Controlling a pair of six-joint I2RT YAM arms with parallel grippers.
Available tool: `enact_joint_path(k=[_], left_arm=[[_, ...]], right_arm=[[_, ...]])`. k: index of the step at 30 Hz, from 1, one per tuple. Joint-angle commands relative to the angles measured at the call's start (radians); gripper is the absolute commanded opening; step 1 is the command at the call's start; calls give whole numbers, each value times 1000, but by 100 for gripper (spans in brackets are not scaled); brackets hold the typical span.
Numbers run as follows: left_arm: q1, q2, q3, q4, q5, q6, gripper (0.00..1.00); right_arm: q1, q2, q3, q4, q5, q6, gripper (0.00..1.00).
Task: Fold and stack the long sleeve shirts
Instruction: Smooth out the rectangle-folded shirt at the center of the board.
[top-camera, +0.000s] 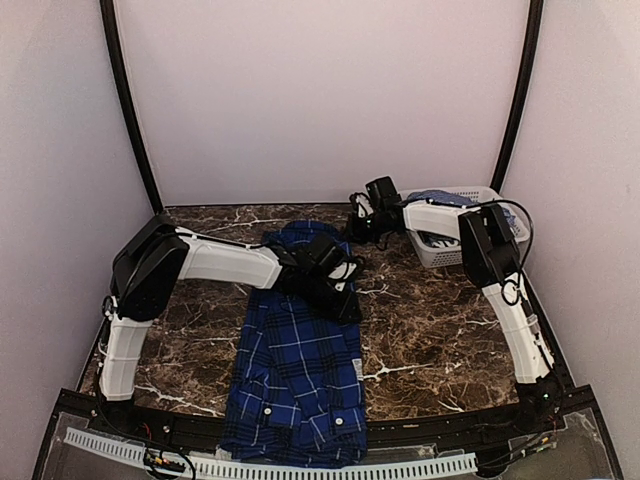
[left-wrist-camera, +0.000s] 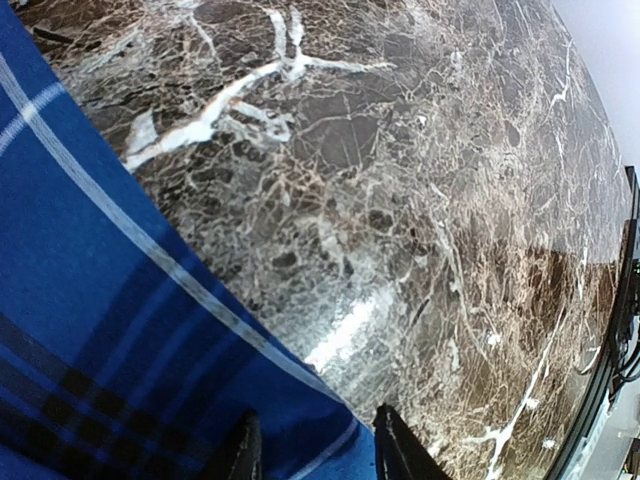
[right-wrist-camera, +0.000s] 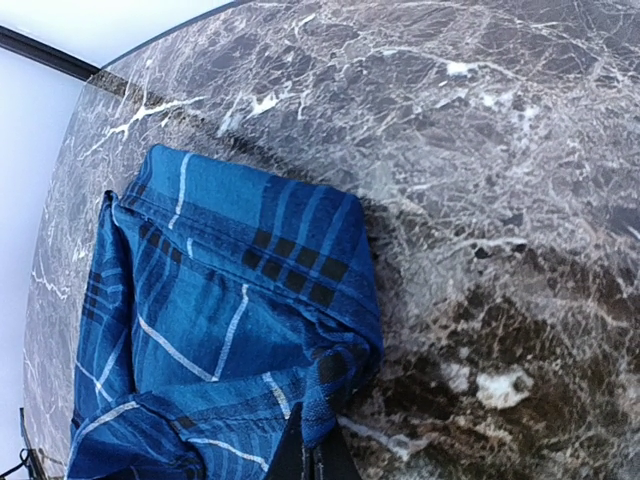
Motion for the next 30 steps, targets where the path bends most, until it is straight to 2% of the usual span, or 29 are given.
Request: enact_joint_path(k=[1,4,10,13,16,21,30], left_arm=[[-21,15,-35,-50,24,15,37],[-23,14,-36,-47,29,14,37],[-15,-2,31,-73,-11,23,38],[6,-29,73,-77,-31,22,38],[45,-61,100,-72,-47,15,39],[114,-115,98,-55,-48,5,40],[249,-126,76,-87,2,54,38]], right_arm=[[-28,58,71,15,27,-8,0],[-34,86,102,-4,30,-7,0],[-37,43,101,-46,76,-28,36],[-36,-8,84,-54,94,-38,49],[-35,-57,73,-60,96,-40,57],[-29,-140,31,-51,90,-32,61],[7,-297,-109,-31,105,-50,56]])
